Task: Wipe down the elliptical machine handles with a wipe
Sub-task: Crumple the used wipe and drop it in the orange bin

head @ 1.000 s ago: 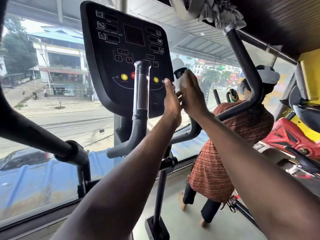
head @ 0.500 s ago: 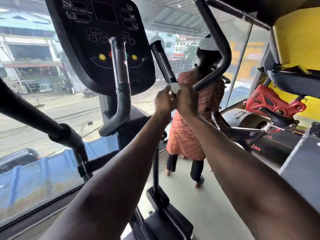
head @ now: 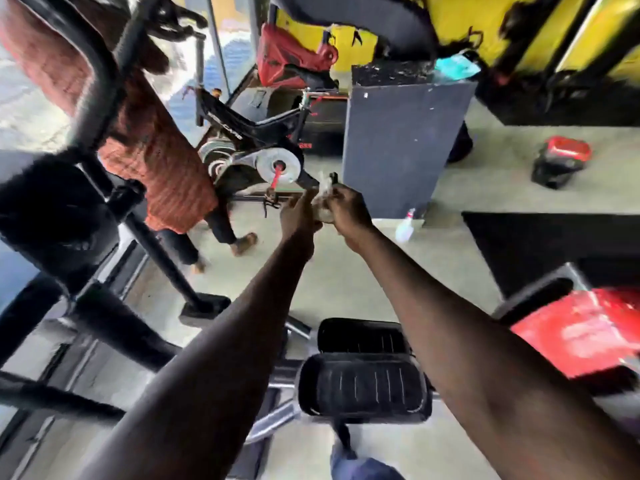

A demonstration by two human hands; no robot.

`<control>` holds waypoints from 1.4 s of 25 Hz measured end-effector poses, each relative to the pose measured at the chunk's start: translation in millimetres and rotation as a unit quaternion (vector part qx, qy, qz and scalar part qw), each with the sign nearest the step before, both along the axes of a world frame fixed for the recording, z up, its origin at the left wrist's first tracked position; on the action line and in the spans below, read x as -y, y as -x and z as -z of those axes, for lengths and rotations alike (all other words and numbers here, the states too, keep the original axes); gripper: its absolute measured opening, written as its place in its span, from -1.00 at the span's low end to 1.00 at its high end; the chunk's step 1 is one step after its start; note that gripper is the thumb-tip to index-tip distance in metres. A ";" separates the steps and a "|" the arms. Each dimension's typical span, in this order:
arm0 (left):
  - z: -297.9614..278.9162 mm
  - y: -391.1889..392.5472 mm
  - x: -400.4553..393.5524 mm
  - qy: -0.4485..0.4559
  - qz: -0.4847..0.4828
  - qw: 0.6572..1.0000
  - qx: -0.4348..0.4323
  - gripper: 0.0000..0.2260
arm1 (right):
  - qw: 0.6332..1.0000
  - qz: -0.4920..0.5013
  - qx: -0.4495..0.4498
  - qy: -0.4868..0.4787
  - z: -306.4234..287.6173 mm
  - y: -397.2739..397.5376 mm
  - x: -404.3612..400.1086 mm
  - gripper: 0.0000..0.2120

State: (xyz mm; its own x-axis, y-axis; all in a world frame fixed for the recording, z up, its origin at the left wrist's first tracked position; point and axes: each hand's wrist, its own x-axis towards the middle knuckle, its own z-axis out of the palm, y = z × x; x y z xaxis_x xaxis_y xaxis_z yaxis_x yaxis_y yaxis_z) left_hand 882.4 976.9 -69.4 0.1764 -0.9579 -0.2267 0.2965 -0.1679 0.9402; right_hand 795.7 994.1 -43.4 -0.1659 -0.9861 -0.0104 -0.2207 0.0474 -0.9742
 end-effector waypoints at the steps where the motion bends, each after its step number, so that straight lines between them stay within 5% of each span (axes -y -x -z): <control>1: 3.7 33.8 -9.9 -0.006 0.039 0.999 0.002 -0.92 | 0.999 0.044 -0.017 0.001 4.2 31.5 -14.0 -0.74; 3: 6.1 103.9 -33.5 -0.001 0.139 0.990 0.023 -0.89 | 0.991 0.129 -0.026 0.019 12.9 101.2 -40.5 -0.90; 5: 6.5 175.5 -58.0 0.016 0.238 0.970 0.043 -0.94 | 0.978 0.208 -0.009 0.022 21.5 179.1 -70.7 -0.83; 9: -4.2 306.2 -106.1 0.043 0.337 0.939 0.061 -0.98 | 0.941 0.334 0.055 0.018 4.4 301.2 -145.2 -0.96; 13: -4.7 453.5 -169.3 0.069 0.454 0.885 0.082 -0.92 | 0.906 0.418 0.064 0.031 6.8 442.6 -224.0 -0.77; 19: 1.1 655.1 -256.0 0.026 0.506 0.860 0.061 -0.87 | 0.880 0.461 0.110 0.018 11.3 615.0 -336.1 -0.86; 27: 19.9 879.9 -350.5 -0.010 0.602 0.798 0.025 -0.76 | 0.799 0.574 0.174 0.053 28.1 808.9 -443.0 -0.84; 32: 25.6 1038.4 -373.5 -0.110 0.618 0.779 -0.009 -0.85 | 0.779 0.622 0.071 -0.037 41.6 969.7 -458.4 -0.87; 35: 17.6 1127.3 -378.9 -0.077 0.618 0.782 0.014 -0.89 | 0.763 0.641 0.054 -0.055 29.8 1052.9 -464.4 -0.94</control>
State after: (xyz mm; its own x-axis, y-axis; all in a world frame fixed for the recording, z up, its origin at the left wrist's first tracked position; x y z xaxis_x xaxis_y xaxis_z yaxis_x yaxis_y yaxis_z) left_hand -244.9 1355.8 -87.0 -0.8561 -0.3611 -0.3696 -0.2033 -0.4222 0.8834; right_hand -257.2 1458.5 -73.1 -0.9865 -0.0052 -0.1634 0.1574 0.2403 -0.9578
